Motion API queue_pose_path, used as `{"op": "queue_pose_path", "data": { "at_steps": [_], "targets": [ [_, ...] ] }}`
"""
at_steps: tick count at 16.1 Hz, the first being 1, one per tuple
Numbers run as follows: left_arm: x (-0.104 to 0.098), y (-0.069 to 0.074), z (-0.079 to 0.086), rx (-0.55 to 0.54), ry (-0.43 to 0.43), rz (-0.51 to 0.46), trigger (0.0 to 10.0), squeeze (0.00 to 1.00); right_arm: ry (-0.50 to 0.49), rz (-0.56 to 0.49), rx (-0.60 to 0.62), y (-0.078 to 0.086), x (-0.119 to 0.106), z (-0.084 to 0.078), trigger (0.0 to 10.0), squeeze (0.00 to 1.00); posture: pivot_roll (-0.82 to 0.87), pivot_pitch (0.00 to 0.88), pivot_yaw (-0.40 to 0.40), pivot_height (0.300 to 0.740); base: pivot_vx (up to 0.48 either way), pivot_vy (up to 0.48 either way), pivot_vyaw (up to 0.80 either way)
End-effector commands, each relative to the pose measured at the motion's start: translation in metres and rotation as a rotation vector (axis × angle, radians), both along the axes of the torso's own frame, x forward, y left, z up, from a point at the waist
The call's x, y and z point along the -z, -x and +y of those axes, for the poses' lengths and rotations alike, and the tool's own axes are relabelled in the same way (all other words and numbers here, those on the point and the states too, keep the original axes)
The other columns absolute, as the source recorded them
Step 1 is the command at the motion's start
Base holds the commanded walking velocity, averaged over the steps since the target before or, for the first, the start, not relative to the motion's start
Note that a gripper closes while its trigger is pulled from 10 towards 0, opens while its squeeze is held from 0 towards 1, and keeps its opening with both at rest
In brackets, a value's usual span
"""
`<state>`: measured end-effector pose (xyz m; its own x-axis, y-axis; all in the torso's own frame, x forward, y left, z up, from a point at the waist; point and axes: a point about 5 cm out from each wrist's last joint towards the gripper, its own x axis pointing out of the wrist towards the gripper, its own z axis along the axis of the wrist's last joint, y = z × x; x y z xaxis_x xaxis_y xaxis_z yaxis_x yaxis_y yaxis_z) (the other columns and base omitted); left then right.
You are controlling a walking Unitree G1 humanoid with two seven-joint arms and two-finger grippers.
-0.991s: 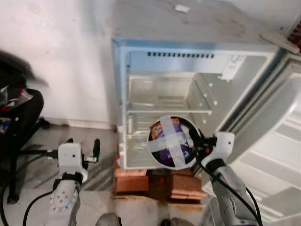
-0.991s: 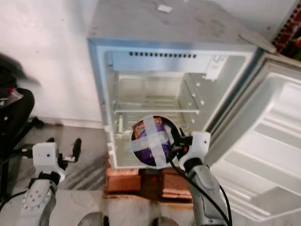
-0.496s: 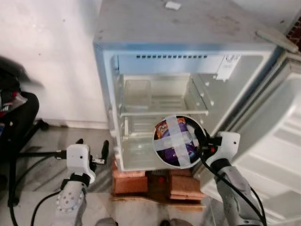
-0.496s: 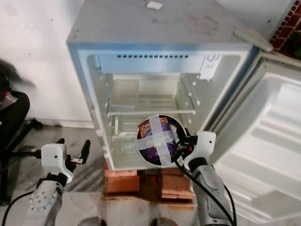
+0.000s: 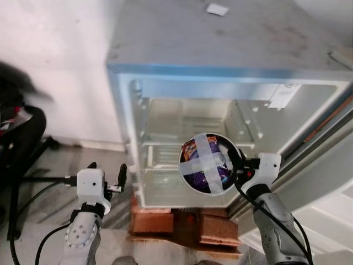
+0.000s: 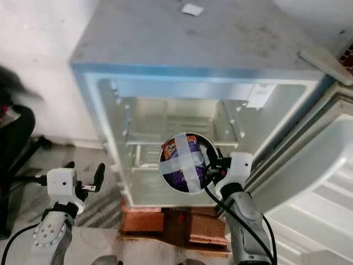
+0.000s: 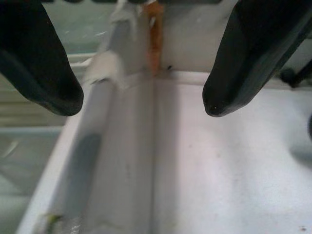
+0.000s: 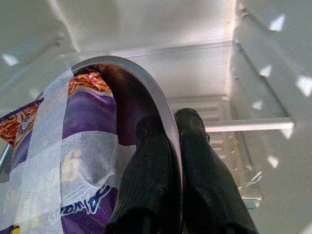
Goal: Restocking fridge
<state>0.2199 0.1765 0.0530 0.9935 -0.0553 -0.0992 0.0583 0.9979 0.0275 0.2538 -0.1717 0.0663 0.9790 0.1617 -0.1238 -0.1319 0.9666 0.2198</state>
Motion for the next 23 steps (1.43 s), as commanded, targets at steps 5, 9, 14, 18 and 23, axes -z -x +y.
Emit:
{"op": "queue_pose_path", "data": {
  "at_steps": [5,9,14,18,23],
  "targets": [
    [0.001,0.004,-0.001,0.002,-0.003,0.002,10.0,0.00,0.007,-0.017,0.016,-0.001,-0.003,-0.002,10.0,0.00,0.11,0.073,-0.062,0.740,0.292,0.144,0.00],
    [0.001,0.005,-0.002,0.008,-0.004,0.005,10.0,0.00,0.008,-0.021,0.025,-0.002,-0.004,-0.004,10.0,0.00,0.11,0.077,-0.063,0.740,0.000,0.000,0.00],
    [0.002,0.009,0.000,-0.008,-0.017,0.008,10.0,0.00,0.027,-0.045,0.091,-0.010,-0.009,-0.011,10.0,0.00,0.12,0.091,-0.067,0.740,0.000,0.000,0.00],
    [0.001,0.015,0.001,-0.013,-0.024,0.012,10.0,0.00,-0.001,-0.021,0.206,-0.017,-0.006,-0.018,10.0,0.00,0.15,0.126,-0.073,0.740,0.000,0.000,0.00],
    [0.000,0.036,0.006,-0.026,-0.043,0.044,10.0,0.00,-0.065,-0.011,0.290,-0.056,-0.016,-0.012,10.0,0.00,0.19,0.186,-0.070,0.740,0.000,0.000,0.00]
  ]
}}
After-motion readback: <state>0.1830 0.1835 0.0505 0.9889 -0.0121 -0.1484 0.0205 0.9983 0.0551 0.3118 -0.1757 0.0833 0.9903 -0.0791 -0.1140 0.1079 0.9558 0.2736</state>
